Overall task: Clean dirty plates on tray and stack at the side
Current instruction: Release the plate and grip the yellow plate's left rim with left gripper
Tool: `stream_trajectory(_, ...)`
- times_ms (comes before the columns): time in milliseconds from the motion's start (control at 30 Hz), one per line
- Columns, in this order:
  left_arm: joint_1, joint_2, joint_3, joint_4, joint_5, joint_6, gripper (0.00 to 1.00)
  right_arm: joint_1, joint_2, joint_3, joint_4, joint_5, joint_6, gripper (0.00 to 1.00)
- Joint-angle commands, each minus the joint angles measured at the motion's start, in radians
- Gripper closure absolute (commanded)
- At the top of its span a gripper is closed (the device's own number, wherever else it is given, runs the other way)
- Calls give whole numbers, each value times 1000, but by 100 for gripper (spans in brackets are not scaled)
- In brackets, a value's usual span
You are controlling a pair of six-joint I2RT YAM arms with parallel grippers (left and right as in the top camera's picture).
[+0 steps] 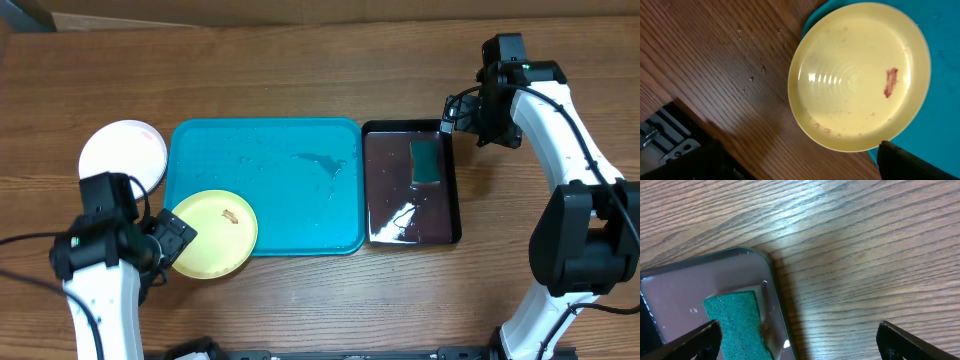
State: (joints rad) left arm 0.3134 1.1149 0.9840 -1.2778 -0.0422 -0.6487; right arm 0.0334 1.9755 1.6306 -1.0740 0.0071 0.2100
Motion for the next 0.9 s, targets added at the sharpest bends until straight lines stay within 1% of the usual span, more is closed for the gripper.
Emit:
stream_trajectory(0, -6, 90, -14, 2, -1, 28, 2, -1, -18, 18, 3, 3, 6, 0)
stream_trajectory(133, -6, 185, -14, 5, -3, 51, 3, -1, -18, 18, 3, 3, 6, 0)
stream_trajectory(233, -5, 236, -14, 31, -7, 71, 9, -1, -18, 18, 3, 3, 6, 0)
stream_trajectory(400, -5, 299, -14, 87, -11, 85, 26, -1, -18, 18, 3, 3, 6, 0)
stream_trajectory(467, 0, 322, -14, 100, -13, 90, 28, -1, -18, 18, 3, 3, 6, 0)
stream_trajectory(533, 10, 340, -14, 115, -24, 124, 28, -1, -18, 18, 3, 3, 6, 0)
stream_trajectory(600, 22, 354, -16, 131, -42, 143, 36, -1, -18, 18, 3, 3, 6, 0)
stream_trajectory(633, 27, 360, -16, 134, -43, 145, 43, -1, -18, 18, 3, 3, 6, 0)
stream_trajectory(667, 34, 367, -16, 135, -43, 145, 46, -1, -18, 18, 3, 3, 6, 0)
stream_trajectory(700, 39, 371, -16, 135, -43, 145, 57, -1, -18, 18, 3, 3, 6, 0)
stream_trajectory(767, 49, 376, -18, 146, -43, 157, 69, -1, -18, 18, 3, 3, 6, 0)
stream_trajectory(800, 53, 377, -23, 156, -42, 167, 70, -1, -18, 18, 3, 3, 6, 0)
stream_trajectory(867, 54, 377, -35, 166, -39, 177, 64, -1, -18, 18, 3, 3, 6, 0)
